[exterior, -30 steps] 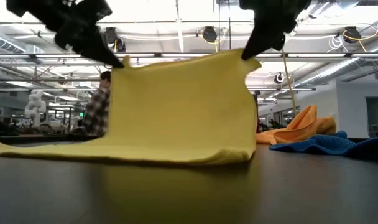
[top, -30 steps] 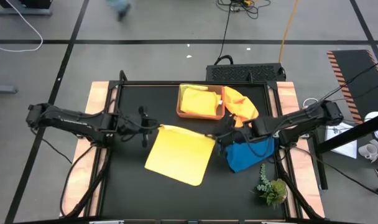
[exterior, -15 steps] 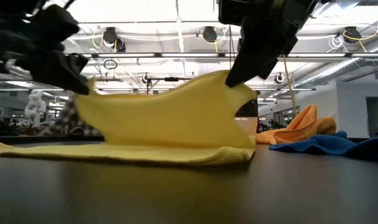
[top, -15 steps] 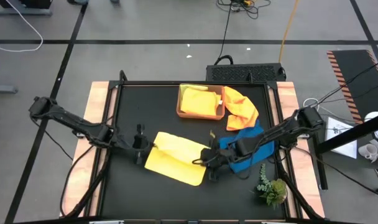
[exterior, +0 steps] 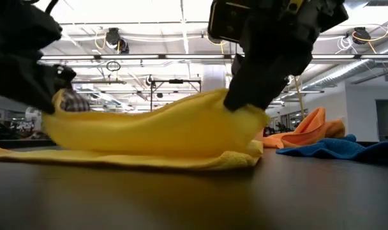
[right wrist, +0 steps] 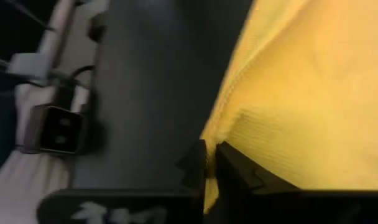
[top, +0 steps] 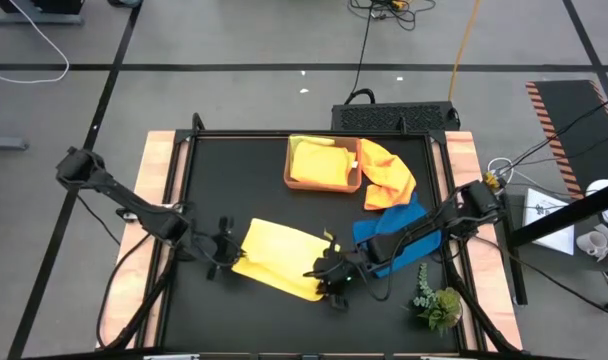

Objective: Fold microfiber towels
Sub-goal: Fold the yellow microfiber cloth

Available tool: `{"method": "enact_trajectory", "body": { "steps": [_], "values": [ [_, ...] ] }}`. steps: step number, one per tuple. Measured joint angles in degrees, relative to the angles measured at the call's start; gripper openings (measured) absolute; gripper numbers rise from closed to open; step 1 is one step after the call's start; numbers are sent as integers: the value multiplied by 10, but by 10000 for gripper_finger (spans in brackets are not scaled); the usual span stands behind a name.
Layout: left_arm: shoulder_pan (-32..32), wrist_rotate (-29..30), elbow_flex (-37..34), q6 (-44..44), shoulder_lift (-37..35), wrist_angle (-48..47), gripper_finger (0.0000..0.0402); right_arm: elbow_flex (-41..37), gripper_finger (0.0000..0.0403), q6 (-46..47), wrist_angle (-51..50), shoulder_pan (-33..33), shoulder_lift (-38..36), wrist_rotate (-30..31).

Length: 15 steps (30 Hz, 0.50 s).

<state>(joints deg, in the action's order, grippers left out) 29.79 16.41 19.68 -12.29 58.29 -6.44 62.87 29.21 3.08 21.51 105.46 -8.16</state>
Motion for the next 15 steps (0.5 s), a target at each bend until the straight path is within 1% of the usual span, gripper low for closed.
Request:
{"method": "enact_trajectory", "body": {
  "steps": [2, 6, 10, 12, 15],
  "values": [
    [1, -12, 0, -18, 16, 0, 65, 0, 46, 1, 21, 1, 5, -12],
    [1, -15, 0, -50, 28, 1, 109, 1, 92, -1, 22, 4, 4, -26],
    [-1, -12, 25, -44, 17, 2, 144, 0, 128, -2, -4, 2, -18, -21],
    [-3, -11, 48, -26, 15, 9, 155, 1, 135, -6, -35, -2, -40, 9],
    [-2, -13, 78, -4, 12, 0, 165, 1, 135, -14, -95, -13, -74, 79]
  ]
}}
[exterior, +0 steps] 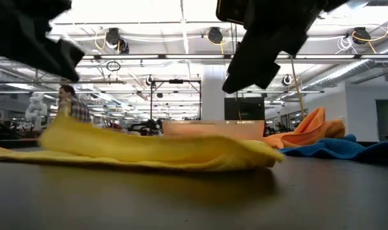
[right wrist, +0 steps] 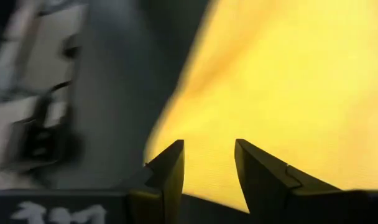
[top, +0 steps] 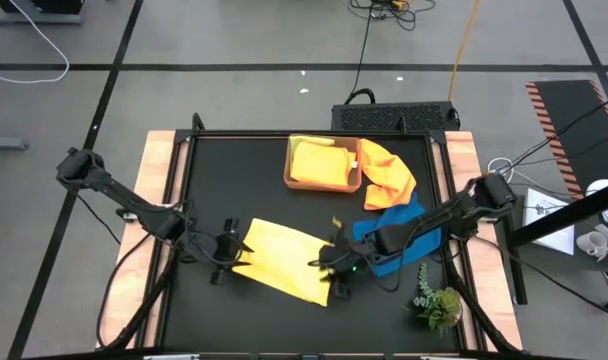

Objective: Fold microfiber towels
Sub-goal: Fold the yellow microfiber cloth

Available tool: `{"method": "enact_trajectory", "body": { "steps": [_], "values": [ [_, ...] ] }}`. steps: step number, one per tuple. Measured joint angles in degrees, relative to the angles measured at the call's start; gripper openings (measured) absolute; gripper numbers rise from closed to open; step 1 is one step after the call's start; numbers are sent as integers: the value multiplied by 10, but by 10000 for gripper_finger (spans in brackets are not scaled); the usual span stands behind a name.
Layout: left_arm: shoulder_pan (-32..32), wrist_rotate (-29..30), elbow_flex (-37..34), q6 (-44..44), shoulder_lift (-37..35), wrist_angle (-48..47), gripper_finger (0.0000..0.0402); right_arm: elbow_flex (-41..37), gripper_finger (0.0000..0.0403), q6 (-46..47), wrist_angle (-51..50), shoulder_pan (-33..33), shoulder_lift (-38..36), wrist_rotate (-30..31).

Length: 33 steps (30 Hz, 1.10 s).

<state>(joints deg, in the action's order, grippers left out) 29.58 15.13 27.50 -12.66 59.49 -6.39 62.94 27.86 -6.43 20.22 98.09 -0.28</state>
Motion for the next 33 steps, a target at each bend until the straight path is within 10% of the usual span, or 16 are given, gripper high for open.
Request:
{"method": "enact_trajectory", "body": {
  "steps": [13, 33],
  "values": [
    [17, 1, -14, -105, 32, -37, 168, -68, 133, 19, -46, -68, -18, 47],
    [-62, 6, -25, 10, 163, 249, 168, -220, 155, 7, 136, -178, -27, -47]
  ]
}}
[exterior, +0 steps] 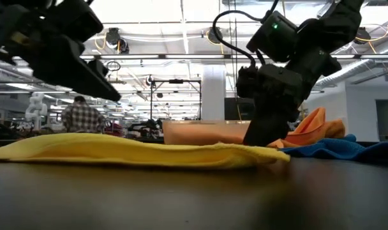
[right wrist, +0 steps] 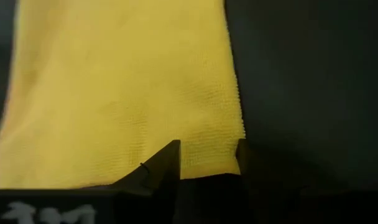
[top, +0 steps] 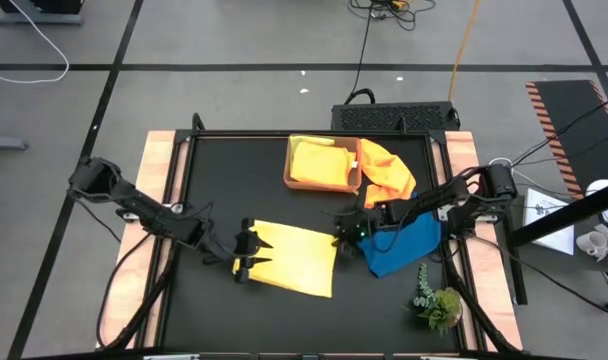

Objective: Fold microfiber towels
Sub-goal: Fold the yellow microfiber cloth

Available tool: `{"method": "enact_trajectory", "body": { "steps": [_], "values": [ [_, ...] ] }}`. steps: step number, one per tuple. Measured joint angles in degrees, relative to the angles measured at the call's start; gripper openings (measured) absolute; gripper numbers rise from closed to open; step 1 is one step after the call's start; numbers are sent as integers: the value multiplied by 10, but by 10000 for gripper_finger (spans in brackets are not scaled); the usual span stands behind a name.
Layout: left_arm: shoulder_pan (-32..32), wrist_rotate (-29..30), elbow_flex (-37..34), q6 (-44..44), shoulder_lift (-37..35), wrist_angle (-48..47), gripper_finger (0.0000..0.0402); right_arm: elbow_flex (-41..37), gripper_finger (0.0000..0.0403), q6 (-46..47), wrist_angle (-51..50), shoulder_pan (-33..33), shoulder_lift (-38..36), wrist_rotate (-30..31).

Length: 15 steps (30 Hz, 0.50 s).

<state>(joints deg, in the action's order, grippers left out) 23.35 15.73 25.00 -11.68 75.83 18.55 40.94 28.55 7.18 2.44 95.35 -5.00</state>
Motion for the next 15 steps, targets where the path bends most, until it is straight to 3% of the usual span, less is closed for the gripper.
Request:
{"method": "enact_trajectory", "body": {
  "steps": [6, 15],
  "values": [
    [-44, -15, 0, 9, 0, 33, 168, -3, 155, -27, -20, -25, -49, 8],
    [-141, -120, 28, 26, 71, 67, 168, -2, 155, -7, -36, -36, -55, 7]
  ]
}}
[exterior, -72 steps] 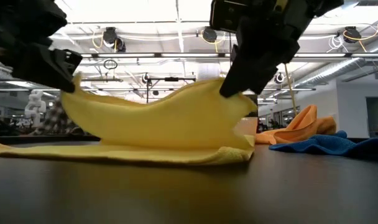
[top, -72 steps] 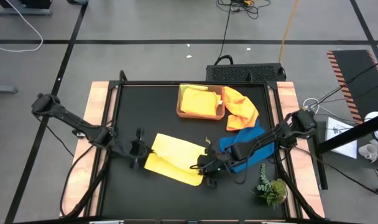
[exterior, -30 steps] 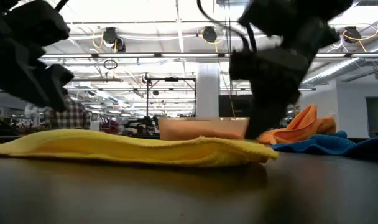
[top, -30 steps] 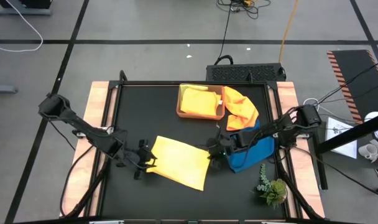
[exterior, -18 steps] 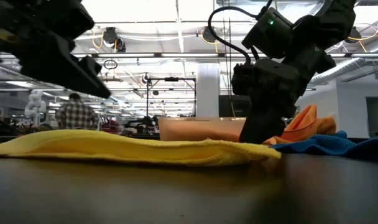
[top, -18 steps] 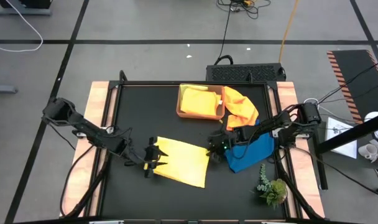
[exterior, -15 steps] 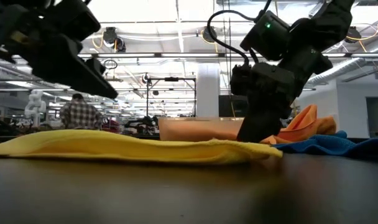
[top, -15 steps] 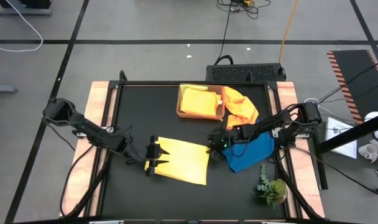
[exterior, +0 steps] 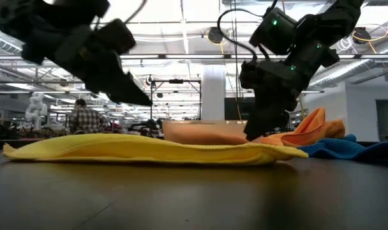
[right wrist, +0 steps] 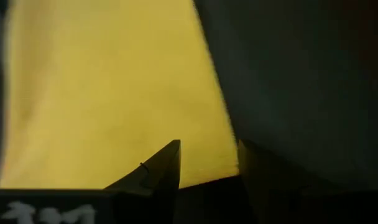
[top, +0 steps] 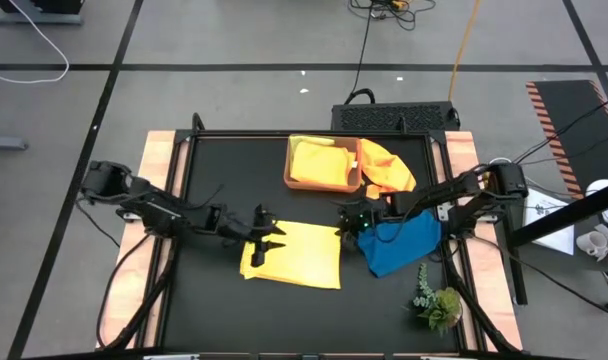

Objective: Fold microfiber towels
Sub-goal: Fold the yellow microfiber cloth

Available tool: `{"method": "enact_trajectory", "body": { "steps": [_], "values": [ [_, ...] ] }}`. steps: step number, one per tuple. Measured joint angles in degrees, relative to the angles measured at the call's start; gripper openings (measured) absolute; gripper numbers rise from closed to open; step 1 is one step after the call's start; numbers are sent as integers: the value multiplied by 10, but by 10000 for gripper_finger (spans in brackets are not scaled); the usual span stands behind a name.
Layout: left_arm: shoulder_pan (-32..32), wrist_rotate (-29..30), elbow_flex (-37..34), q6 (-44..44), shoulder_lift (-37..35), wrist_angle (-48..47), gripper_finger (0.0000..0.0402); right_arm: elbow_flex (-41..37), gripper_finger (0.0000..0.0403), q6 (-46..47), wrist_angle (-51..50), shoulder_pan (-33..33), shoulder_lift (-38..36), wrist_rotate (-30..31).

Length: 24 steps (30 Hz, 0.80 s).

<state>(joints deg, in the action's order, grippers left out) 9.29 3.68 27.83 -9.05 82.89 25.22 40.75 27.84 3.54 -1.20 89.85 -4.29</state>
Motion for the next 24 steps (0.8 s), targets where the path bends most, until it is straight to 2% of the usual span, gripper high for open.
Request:
{"method": "enact_trajectory", "body": {
  "steps": [8, 13, 16, 19, 22, 24],
  "values": [
    [-43, -42, 111, 22, 111, -17, 177, 1, 155, 6, 22, -11, 47, -7],
    [-49, -36, 198, 49, 165, -98, 234, 2, 147, -1, 25, -10, 51, -16],
    [-49, -35, 236, 72, 187, -127, 276, 1, 118, -12, 24, -7, 45, -13],
    [-51, -34, 269, 89, 204, -131, 309, 0, 71, -30, 19, -5, 34, -19],
    [-59, -35, 285, 89, 208, -142, 331, 0, 17, -44, 18, -3, 25, -20],
    [-68, -35, 291, 89, 208, -147, 337, 0, 8, -53, 40, 2, 22, -17]
  ]
}}
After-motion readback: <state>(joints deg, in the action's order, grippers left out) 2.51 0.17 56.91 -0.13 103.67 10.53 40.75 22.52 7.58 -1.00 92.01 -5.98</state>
